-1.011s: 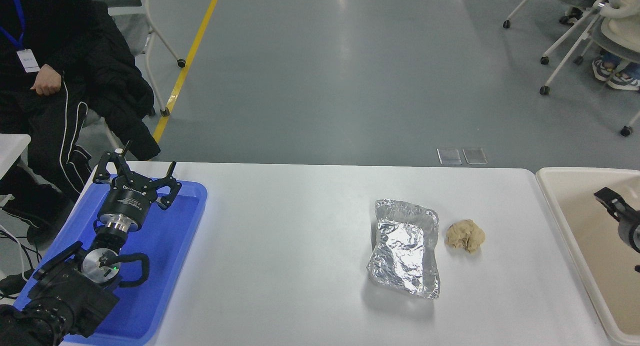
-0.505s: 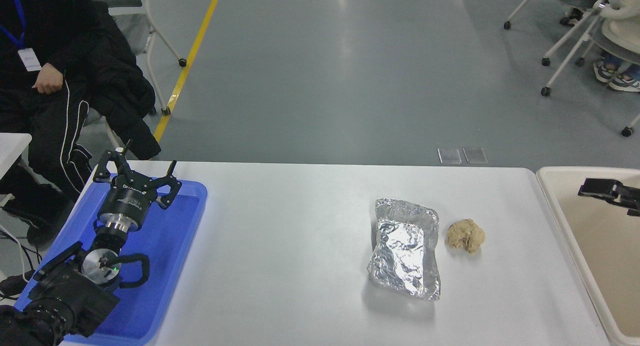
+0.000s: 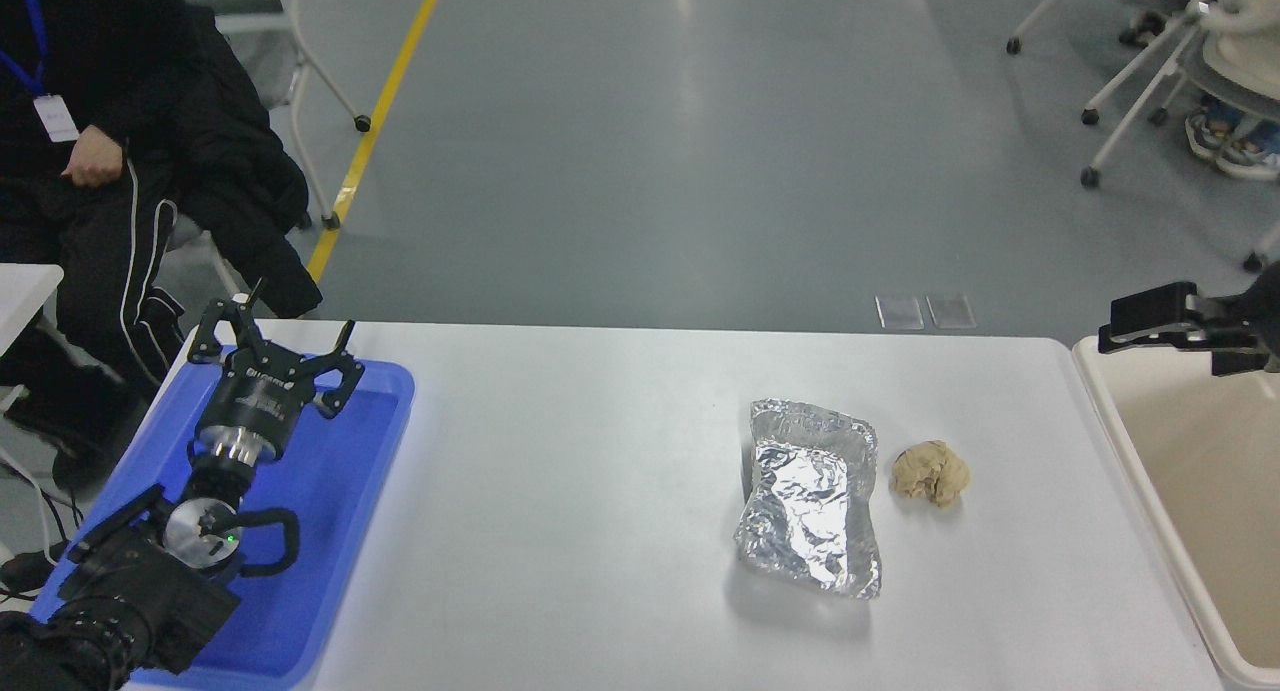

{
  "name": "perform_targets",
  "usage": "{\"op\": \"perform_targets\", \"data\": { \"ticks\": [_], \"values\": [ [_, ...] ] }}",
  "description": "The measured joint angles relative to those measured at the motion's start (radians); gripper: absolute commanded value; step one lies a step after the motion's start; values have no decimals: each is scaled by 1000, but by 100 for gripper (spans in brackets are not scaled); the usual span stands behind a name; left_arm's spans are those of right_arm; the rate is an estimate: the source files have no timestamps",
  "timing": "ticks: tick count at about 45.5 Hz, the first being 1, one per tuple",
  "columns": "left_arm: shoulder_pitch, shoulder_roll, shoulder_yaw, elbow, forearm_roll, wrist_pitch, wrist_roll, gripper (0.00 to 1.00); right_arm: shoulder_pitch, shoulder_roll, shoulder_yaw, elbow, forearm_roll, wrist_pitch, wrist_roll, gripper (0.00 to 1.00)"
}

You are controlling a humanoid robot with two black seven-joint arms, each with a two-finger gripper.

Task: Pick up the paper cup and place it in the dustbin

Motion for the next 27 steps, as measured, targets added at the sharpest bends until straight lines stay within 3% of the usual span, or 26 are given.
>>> {"op": "perform_targets", "data": {
  "ticks": [13, 27],
  "values": [
    [1, 0, 0, 0, 0, 0, -1, 100, 83, 86, 32, 38, 68, 92, -4, 100],
    [1, 0, 0, 1, 0, 0, -1, 100, 48, 117, 95, 55, 22, 170, -8, 100]
  ]
}}
